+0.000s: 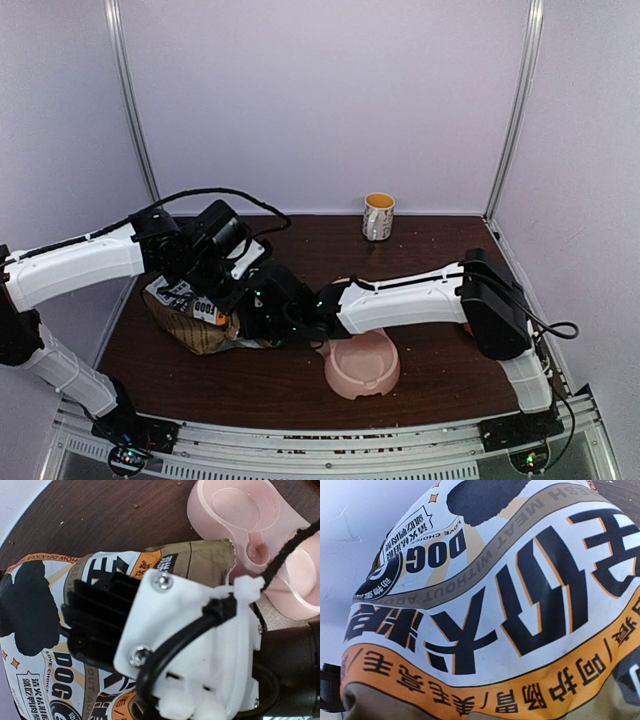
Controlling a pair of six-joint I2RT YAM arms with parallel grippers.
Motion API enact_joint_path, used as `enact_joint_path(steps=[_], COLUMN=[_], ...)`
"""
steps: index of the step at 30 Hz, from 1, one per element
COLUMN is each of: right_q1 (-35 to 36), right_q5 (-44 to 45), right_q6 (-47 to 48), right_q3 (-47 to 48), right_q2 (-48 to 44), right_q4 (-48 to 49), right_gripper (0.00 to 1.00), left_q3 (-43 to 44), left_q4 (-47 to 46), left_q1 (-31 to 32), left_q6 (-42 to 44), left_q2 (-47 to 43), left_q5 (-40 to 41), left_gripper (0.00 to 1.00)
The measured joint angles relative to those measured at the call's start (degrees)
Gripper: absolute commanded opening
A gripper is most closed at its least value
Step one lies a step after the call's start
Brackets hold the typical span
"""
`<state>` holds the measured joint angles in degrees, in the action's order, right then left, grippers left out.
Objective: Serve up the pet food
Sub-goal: Collect the pet food from the pet food bag.
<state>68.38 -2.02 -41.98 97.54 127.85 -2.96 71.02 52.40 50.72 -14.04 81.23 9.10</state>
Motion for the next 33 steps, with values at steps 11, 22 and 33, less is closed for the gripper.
enact_joint_path(steps=[11,22,33], right_q1=[-2.4,-2.7,-3.3], right_q5=[-9.6,-13.1,-12.7], right_q6=[-9.6,-18.0,-19.9], right_q3=[-9.0,-16.3,-24.3], right_q2=[0.0,-0.3,-5.6], right_q4=[15.7,31.1,34.5], right_gripper=[0.00,0.00,0.00], left_q3=[0.0,0.0,0.0], left_q4=[-0.2,-0.1,-0.4], left_q1=[0.0,0.0,0.0], left_q6=[0.0,0.0,0.0], left_q2=[0.0,0.0,-0.2], left_q5=[-1.4,-1.4,-1.4], left_gripper=[0.00,0.00,0.00])
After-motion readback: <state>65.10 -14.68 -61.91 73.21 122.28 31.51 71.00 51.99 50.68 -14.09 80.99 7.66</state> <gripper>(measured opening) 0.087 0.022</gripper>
